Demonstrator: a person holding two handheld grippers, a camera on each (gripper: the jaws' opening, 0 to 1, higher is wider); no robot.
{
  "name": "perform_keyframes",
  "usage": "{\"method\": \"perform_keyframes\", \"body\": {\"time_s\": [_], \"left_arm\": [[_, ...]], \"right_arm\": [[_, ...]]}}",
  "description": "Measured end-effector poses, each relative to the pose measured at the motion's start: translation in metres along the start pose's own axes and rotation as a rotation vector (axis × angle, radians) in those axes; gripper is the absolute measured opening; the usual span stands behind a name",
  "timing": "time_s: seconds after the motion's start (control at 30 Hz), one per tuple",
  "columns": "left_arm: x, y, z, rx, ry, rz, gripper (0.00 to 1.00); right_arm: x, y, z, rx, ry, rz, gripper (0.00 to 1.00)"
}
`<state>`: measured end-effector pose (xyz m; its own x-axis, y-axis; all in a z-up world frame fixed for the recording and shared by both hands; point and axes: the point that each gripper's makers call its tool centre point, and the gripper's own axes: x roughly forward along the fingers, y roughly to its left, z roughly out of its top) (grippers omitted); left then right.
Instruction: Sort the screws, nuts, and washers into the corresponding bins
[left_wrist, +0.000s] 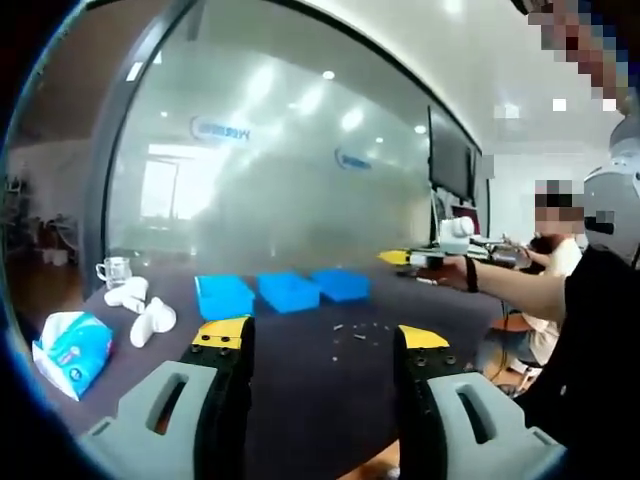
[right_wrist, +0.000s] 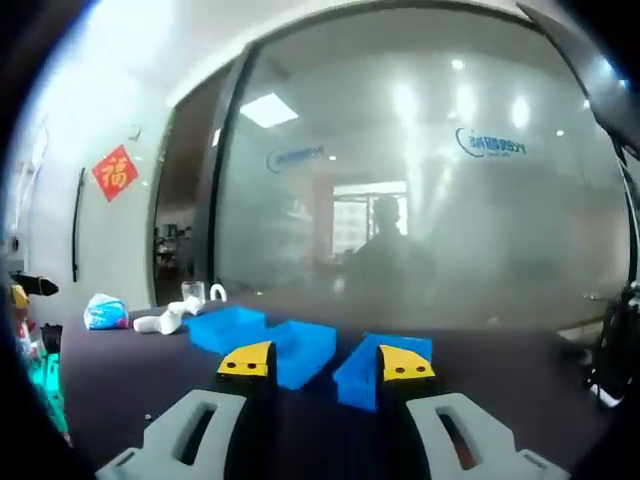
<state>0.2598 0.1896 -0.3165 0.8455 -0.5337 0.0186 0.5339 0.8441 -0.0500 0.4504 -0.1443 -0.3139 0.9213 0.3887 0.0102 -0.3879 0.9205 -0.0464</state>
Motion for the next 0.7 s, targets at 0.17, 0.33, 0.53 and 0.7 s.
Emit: {"method": "perform_keyframes", "body": {"time_s": [0.17,0.33,0.53,0.7], "left_arm": [[0.002,-0.002,-0.004,0.001,0.019,-0.011,0.54],[0.001,-0.003,-0.007,0.008,0.036,-0.015,0.54],[0.002,-0.005,-0.015,0.02,0.075,-0.019,0.54],[0.004,-0.007,-0.018,0.017,0.089,-0.022,0.54]], "right_arm": [[-0.037,0.007,-0.003,-0.008,-0.001,0.025,0.36],[-0.076,-0.001,-0.007,-0.007,0.013,0.028,0.37],[-0.121,-0.016,-0.009,-0.002,0.024,0.005,0.38],[-0.153,-0.025,-0.007,0.002,0.026,-0.011,0.39]]}}
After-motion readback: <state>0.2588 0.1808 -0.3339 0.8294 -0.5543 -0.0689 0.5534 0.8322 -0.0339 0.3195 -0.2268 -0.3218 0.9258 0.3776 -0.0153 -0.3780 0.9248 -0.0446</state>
